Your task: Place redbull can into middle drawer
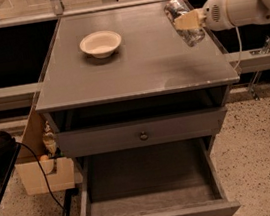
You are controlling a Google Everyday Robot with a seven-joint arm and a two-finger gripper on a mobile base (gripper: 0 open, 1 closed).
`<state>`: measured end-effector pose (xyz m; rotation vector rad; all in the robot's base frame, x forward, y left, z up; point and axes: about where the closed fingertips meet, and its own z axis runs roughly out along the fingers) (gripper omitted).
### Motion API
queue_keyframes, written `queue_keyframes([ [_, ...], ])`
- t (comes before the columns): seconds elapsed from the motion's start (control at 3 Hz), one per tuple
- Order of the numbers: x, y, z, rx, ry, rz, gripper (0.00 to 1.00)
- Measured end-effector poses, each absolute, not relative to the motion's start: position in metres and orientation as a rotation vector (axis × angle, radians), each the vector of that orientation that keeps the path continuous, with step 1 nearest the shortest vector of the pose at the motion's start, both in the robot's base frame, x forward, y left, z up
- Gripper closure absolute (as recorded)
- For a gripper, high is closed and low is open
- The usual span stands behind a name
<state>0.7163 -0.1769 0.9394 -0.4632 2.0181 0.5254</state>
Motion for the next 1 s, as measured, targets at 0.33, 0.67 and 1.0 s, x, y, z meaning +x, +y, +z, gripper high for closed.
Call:
queue_keyframes([
  [0.33,0.6916,-0.1898,0.9528,-0.571,1.914,0.576,1.0],
  [0.67,0.6911,-0.1862,0.9533,-0.645,1.881,0.531,1.0],
  [1.0,0.6915,-0.1859,0.9527,-0.644,1.883,0.533,1.0],
])
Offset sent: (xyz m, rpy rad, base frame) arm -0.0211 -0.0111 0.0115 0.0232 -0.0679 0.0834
